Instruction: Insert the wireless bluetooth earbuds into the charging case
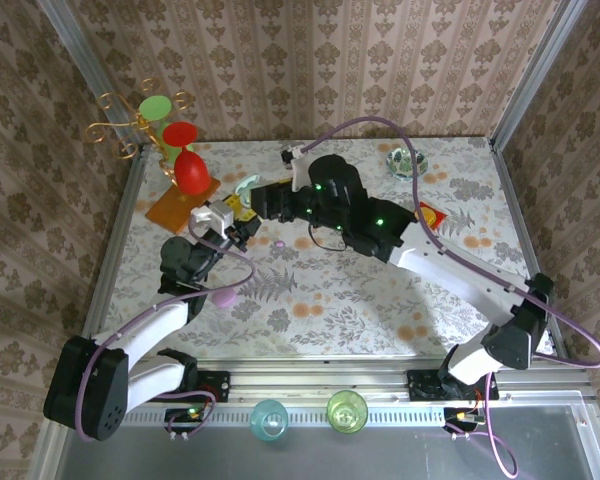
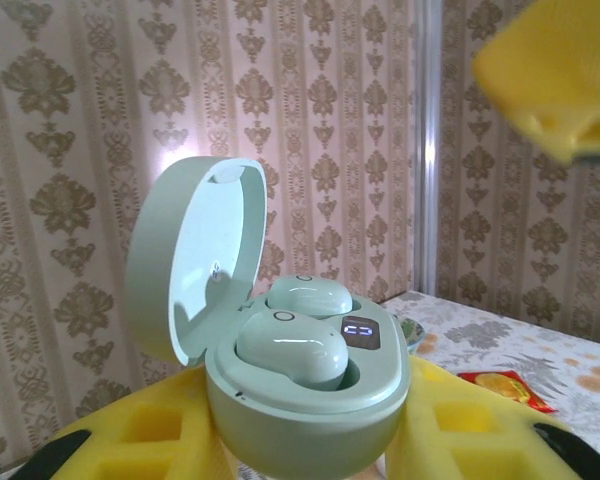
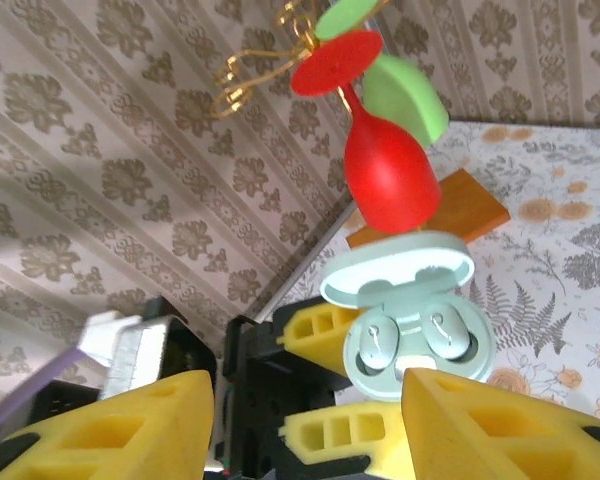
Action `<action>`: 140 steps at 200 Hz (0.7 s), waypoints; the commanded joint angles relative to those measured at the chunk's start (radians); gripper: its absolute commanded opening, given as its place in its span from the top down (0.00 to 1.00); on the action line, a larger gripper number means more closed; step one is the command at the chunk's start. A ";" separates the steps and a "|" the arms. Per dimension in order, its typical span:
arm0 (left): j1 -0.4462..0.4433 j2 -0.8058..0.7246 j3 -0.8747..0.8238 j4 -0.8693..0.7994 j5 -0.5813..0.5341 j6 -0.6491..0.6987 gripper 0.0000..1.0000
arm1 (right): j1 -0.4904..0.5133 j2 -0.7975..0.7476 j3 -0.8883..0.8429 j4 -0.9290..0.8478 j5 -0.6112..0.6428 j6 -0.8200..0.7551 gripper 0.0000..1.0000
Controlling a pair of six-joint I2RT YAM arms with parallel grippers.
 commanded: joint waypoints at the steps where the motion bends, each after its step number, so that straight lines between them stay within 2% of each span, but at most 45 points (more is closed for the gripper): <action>1: 0.009 -0.009 0.019 0.028 0.137 0.026 0.76 | -0.040 -0.019 0.003 -0.027 0.062 -0.014 0.37; 29: 0.009 -0.010 0.036 0.014 0.223 0.029 0.76 | -0.090 0.018 0.067 -0.119 0.060 -0.001 0.25; 61: 0.009 -0.015 0.044 0.011 0.262 0.027 0.76 | -0.118 0.093 0.161 -0.243 0.035 -0.011 0.21; 111: 0.009 -0.013 0.059 -0.015 0.238 0.031 0.76 | -0.119 0.157 0.206 -0.316 -0.022 -0.016 0.20; 121: 0.010 -0.015 0.065 -0.032 0.178 0.018 0.76 | -0.119 0.145 0.186 -0.304 -0.027 -0.012 0.20; 140: 0.009 -0.013 0.071 -0.047 0.148 0.012 0.77 | -0.119 0.110 0.147 -0.293 -0.024 -0.016 0.20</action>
